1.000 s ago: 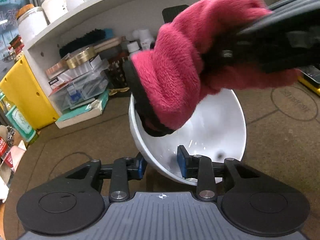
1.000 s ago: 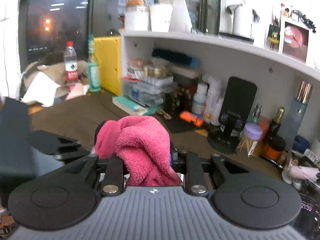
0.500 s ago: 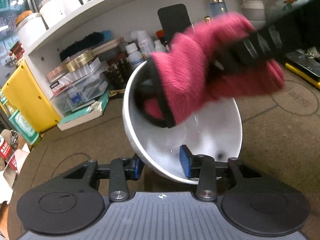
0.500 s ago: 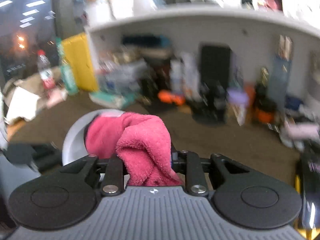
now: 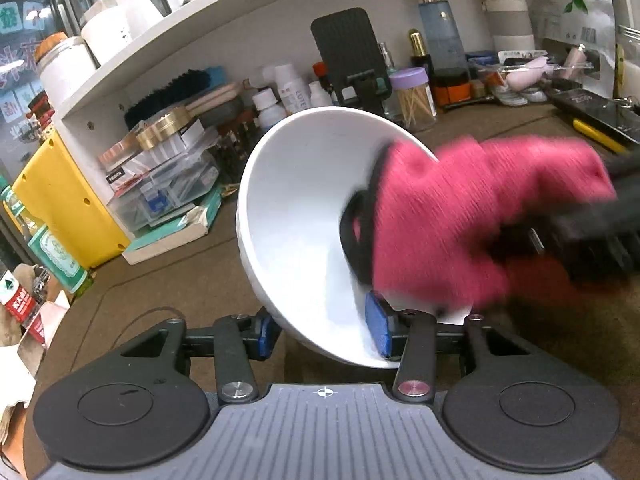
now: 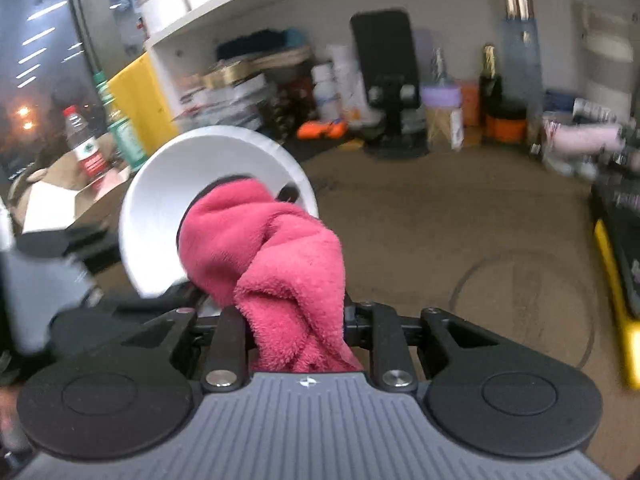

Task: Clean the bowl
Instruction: 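Hold the bowl tilted with the left gripper while the right gripper wipes its inside with the towel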

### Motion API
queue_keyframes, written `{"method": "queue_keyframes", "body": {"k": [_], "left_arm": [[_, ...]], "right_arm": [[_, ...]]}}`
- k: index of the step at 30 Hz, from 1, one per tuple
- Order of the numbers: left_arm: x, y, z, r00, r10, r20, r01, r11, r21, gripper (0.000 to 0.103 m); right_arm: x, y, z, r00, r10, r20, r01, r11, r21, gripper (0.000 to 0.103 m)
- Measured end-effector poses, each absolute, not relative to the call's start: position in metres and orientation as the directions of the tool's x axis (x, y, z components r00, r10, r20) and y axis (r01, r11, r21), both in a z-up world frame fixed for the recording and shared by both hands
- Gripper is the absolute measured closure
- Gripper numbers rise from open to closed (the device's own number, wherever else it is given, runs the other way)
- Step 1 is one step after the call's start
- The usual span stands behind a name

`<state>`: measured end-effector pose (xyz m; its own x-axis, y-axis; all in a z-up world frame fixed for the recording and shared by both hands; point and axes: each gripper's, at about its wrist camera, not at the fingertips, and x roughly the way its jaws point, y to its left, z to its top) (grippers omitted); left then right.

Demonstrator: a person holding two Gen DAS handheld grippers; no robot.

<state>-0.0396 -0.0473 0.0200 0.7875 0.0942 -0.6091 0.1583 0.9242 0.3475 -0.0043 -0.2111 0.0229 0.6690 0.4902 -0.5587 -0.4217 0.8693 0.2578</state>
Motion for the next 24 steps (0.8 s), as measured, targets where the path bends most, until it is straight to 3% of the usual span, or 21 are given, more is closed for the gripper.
{"method": "queue_keyframes", "body": {"k": [6, 9, 10, 12, 16, 20, 24], "left_arm": [[-0.034, -0.037, 0.024, 0.764, 0.068, -0.641, 0.136, 0.955, 0.264, 0.055], [-0.038, -0.026, 0.021, 0.756, 0.067, -0.651, 0.108, 0.968, 0.226, 0.056], [-0.040, -0.022, 0.020, 0.758, 0.068, -0.649, 0.106, 0.969, 0.225, 0.058], [-0.043, -0.010, 0.023, 0.768, 0.060, -0.637, 0.098, 0.973, 0.209, 0.074], [-0.043, 0.010, 0.034, 0.797, 0.044, -0.603, 0.101, 0.974, 0.204, 0.084], [-0.040, -0.001, 0.036, 0.802, 0.065, -0.593, 0.130, 0.951, 0.280, 0.085], [-0.047, -0.015, 0.030, 0.813, 0.116, -0.570, 0.103, 0.935, 0.338, 0.078]], "right_arm": [[0.031, -0.193, 0.045, 0.685, 0.510, -0.520, -0.462, 0.856, 0.231, 0.079], [0.025, -0.169, 0.054, 0.695, 0.539, -0.476, -0.545, 0.827, 0.140, 0.079], [0.019, -0.160, 0.059, 0.693, 0.557, -0.458, -0.586, 0.805, 0.091, 0.079], [0.008, -0.152, 0.062, 0.690, 0.567, -0.449, -0.618, 0.785, 0.041, 0.079], [-0.015, -0.162, 0.058, 0.708, 0.557, -0.435, -0.607, 0.794, 0.028, 0.079], [-0.046, -0.170, 0.053, 0.798, 0.475, -0.371, -0.565, 0.803, -0.187, 0.079], [-0.063, -0.161, 0.055, 0.838, 0.440, -0.323, -0.543, 0.731, -0.413, 0.079]]}}
